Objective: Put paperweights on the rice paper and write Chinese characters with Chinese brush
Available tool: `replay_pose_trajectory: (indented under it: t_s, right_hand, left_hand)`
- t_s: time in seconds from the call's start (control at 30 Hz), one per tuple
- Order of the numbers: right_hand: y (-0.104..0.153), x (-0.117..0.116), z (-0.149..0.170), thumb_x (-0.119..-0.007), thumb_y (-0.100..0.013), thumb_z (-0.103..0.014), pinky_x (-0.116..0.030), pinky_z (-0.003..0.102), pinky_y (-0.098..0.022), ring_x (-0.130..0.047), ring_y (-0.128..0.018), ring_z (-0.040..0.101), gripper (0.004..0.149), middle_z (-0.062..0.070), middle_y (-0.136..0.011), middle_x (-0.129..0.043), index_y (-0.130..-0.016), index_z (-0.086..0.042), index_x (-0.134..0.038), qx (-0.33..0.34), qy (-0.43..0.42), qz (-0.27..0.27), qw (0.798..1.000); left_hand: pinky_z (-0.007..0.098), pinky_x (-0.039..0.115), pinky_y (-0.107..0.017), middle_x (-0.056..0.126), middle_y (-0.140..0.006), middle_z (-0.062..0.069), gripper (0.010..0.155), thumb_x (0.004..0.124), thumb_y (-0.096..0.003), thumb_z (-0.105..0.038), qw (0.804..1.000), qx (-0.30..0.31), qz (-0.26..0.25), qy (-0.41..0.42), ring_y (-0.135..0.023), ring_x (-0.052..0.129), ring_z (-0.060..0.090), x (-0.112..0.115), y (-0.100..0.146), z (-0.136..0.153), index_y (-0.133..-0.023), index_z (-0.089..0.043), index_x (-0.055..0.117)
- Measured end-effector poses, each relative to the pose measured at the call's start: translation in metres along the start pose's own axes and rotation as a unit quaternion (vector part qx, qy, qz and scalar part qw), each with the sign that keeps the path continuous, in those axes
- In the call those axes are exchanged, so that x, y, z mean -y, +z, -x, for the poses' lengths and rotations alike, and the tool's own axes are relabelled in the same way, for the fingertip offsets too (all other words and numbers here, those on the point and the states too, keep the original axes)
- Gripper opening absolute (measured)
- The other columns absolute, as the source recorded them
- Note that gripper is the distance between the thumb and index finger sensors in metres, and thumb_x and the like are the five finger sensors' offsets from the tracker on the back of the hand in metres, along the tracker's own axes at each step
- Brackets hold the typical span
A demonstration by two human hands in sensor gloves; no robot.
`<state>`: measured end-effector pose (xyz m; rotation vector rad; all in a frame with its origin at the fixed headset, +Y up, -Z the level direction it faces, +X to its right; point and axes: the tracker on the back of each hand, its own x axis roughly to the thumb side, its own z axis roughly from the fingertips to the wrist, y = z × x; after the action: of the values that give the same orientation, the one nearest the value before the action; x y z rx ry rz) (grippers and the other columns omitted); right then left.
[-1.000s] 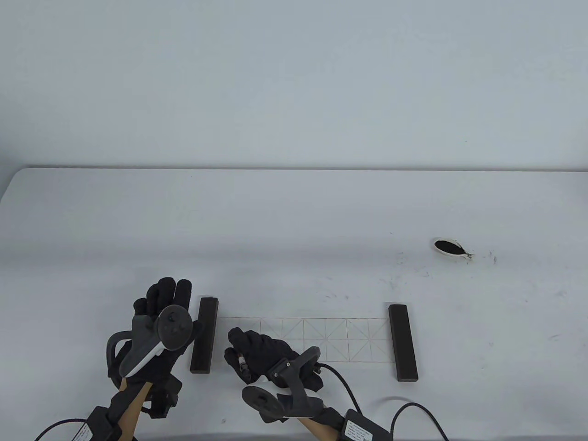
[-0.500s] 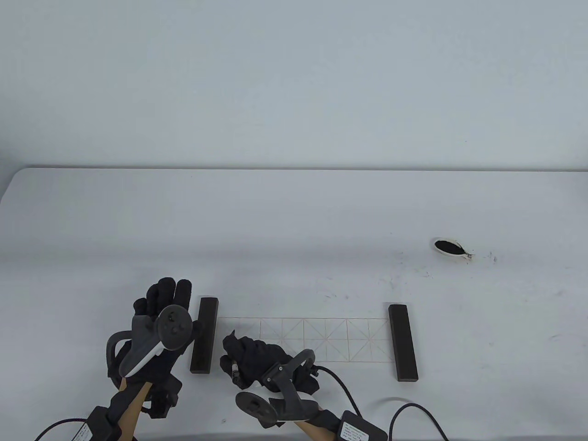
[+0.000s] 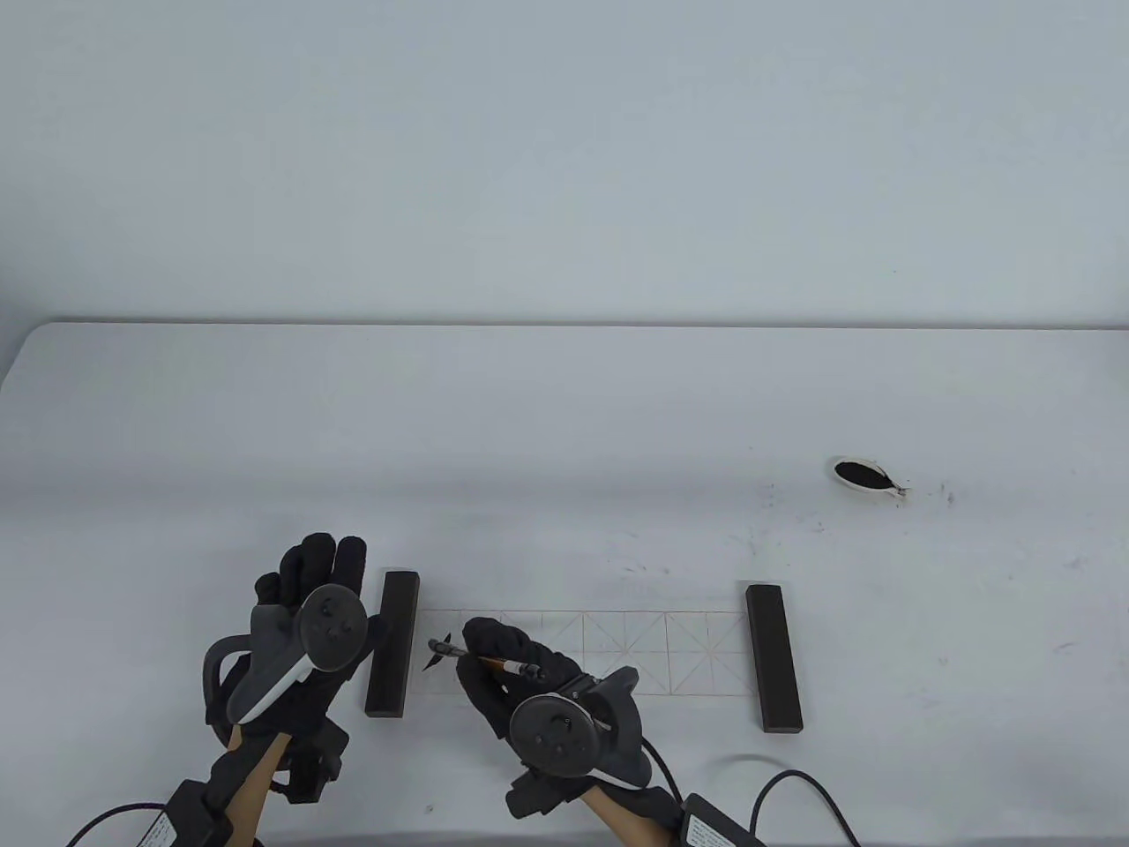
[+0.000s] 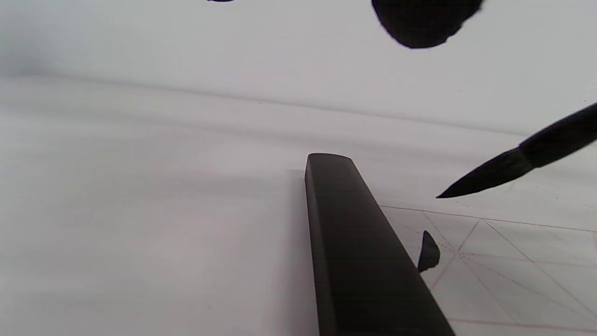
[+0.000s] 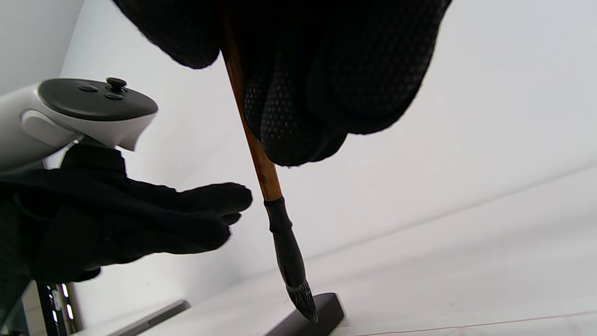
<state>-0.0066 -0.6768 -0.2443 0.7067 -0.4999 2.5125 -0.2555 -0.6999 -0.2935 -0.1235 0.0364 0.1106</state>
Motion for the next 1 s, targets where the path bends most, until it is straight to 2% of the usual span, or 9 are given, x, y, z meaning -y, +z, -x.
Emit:
replay_pose_trajectory:
  t_s: [0.23, 0.7, 1.0]
  right_hand:
    - [0.001, -0.010, 0.010, -0.072, -0.058, -0.038, -0.087, 0.032, -0.039, -0.099, -0.057, 0.022, 0.044, 0.014, -0.078, -0.092, -0.093, -0.012, -0.073, -0.004, 0.025, -0.024, 0.999]
    - [-0.002, -0.016, 0.012, -0.071, -0.058, -0.037, -0.087, 0.033, -0.040, -0.099, -0.060, 0.022, 0.044, 0.014, -0.080, -0.091, -0.095, -0.012, -0.072, -0.014, 0.029, -0.039, 0.999]
    - [-0.005, -0.010, 0.011, -0.068, -0.060, -0.037, -0.087, 0.033, -0.038, -0.099, -0.055, 0.023, 0.043, 0.014, -0.075, -0.092, -0.091, -0.008, -0.074, -0.014, 0.041, -0.058, 0.997]
  left_hand:
    - [0.053, 0.017, -0.088, 0.008, -0.129, 0.009, 0.086, 0.057, -0.0546, -0.056, 1.000, -0.002, 0.004, -0.002, -0.123, 0.018, 0.038, 0.000, 0.000, 0.000, -0.119, -0.033, 0.005]
    - [0.053, 0.017, -0.088, 0.008, -0.129, 0.009, 0.086, 0.057, -0.0546, -0.056, 1.000, -0.002, 0.009, -0.001, -0.123, 0.018, 0.039, 0.000, 0.000, -0.001, -0.119, -0.033, 0.006]
    - [0.053, 0.017, -0.088, 0.009, -0.129, 0.009, 0.086, 0.058, -0.0546, -0.056, 1.000, -0.002, 0.009, -0.001, -0.123, 0.018, 0.039, 0.000, 0.000, -0.001, -0.119, -0.033, 0.006]
